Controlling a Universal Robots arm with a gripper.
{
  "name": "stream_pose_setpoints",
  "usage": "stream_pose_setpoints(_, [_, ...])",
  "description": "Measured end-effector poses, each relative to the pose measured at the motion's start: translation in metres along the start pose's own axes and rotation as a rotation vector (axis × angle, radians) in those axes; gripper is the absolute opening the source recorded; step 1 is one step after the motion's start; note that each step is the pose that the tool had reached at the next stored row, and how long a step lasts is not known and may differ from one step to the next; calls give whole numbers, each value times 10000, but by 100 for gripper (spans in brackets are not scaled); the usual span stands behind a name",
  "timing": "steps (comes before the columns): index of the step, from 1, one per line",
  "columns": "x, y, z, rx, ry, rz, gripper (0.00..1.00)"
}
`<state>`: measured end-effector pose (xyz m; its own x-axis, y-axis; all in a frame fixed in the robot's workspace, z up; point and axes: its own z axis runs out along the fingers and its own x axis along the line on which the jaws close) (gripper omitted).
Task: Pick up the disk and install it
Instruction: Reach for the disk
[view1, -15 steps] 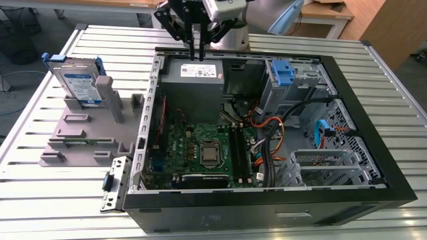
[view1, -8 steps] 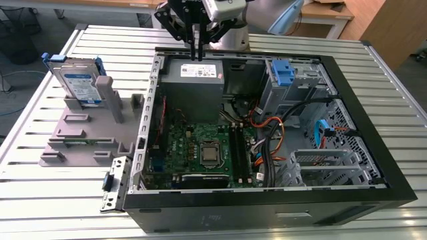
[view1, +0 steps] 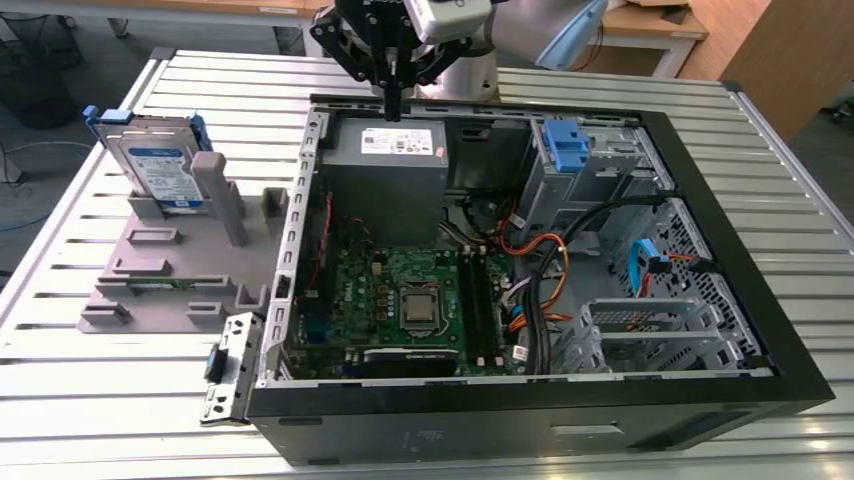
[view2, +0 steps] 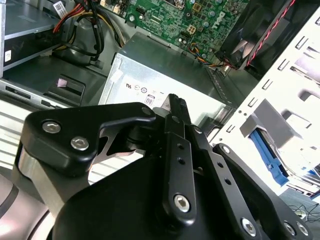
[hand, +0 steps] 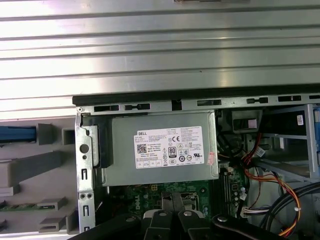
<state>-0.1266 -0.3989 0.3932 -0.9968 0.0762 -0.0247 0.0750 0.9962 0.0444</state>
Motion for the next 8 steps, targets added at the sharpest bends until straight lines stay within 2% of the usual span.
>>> stream_pose_setpoints(4, [4,0,0,0,0,1,11])
stream_pose_setpoints(8, [54,-4,1,-1,0,0,11])
